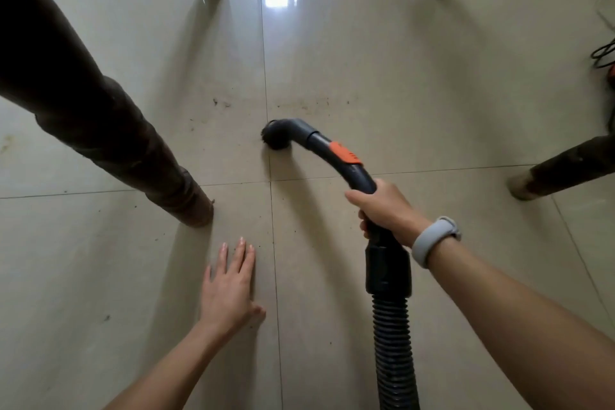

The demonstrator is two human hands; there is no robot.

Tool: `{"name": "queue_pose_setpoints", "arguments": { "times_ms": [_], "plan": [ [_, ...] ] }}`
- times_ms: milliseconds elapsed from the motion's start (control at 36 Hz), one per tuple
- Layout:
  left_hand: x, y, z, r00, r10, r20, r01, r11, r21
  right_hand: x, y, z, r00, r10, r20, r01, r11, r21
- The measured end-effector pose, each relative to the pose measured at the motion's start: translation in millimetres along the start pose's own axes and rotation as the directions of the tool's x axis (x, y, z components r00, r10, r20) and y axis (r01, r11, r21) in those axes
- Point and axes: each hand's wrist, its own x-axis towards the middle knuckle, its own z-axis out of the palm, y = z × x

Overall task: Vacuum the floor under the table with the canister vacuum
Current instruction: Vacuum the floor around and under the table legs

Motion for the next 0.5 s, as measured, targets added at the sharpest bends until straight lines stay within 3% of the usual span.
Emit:
{"name": "queue_pose_setpoints", "arguments": {
  "times_ms": [139,333,500],
  "plan": [
    [0,-1,-1,1.0,0.012,0.003,-0.012,1.0,0.026,4,-1,-20,0.998,-0.016,-0.063,0.01,0.995,-0.095],
    [23,5,-19,0.986,0.001,-0.167,-0.014,0.997,-0.077,21,38,-96,0.914,0.097,-0.393,-0.08,0.995,0.059],
    [55,6,-40,0.999,-0.018,-0.05,0.017,1.0,-0.016,41,19,-74,0.93,0.07,-0.361,-0.03,0.993,0.117]
  ]
}}
